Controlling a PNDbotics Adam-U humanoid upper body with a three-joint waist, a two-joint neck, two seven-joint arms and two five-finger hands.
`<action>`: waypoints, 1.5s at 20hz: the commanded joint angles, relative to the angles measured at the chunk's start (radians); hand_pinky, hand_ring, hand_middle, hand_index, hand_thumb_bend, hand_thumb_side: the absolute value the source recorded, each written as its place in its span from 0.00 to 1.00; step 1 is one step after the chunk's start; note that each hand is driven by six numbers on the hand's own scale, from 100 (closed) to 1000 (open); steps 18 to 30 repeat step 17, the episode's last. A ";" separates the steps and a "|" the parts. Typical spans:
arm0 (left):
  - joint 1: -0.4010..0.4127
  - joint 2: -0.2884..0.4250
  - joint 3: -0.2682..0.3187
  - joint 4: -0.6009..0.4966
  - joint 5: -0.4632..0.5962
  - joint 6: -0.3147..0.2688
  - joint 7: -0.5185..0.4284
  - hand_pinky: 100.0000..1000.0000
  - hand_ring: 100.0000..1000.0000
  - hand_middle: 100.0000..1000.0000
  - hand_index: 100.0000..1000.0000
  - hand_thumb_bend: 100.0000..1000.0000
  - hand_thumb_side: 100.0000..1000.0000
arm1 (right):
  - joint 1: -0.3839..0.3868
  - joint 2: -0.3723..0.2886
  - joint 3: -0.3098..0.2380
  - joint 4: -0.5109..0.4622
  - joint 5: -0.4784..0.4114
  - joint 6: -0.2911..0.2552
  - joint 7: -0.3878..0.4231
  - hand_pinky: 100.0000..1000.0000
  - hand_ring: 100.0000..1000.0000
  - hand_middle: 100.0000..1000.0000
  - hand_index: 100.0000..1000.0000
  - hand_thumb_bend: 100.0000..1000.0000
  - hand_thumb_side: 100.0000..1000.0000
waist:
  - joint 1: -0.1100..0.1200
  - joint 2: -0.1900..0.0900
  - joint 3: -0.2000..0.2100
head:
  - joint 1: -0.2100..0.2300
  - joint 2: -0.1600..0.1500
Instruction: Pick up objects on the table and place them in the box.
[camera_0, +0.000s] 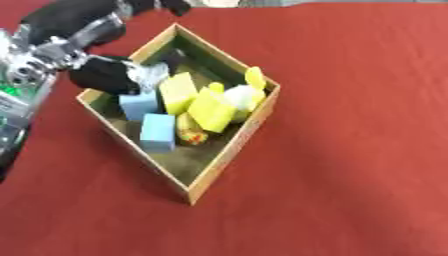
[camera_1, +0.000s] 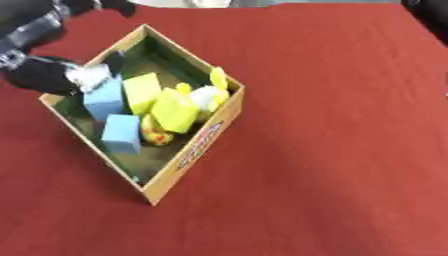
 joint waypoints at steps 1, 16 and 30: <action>0.004 0.053 0.083 -0.079 0.140 0.046 0.139 0.92 0.81 0.65 0.81 0.00 0.68 | -0.007 -0.015 -0.015 -0.015 -0.002 -0.001 -0.009 0.86 0.79 0.59 0.79 0.00 0.49 | -0.011 -0.038 0.001 | -0.010 -0.002; 0.291 0.068 0.296 -0.193 0.307 -0.177 0.620 0.88 0.77 0.64 0.82 0.10 0.59 | -0.015 0.021 -0.034 -0.015 0.017 -0.066 -0.077 0.85 0.79 0.60 0.80 0.00 0.50 | -0.044 -0.032 0.018 | -0.019 -0.023; 0.306 0.059 0.308 -0.193 0.303 -0.187 0.634 0.88 0.77 0.64 0.82 0.10 0.59 | -0.015 0.029 -0.036 -0.015 0.020 -0.079 -0.088 0.85 0.79 0.60 0.80 0.00 0.50 | -0.047 -0.032 0.019 | -0.020 -0.027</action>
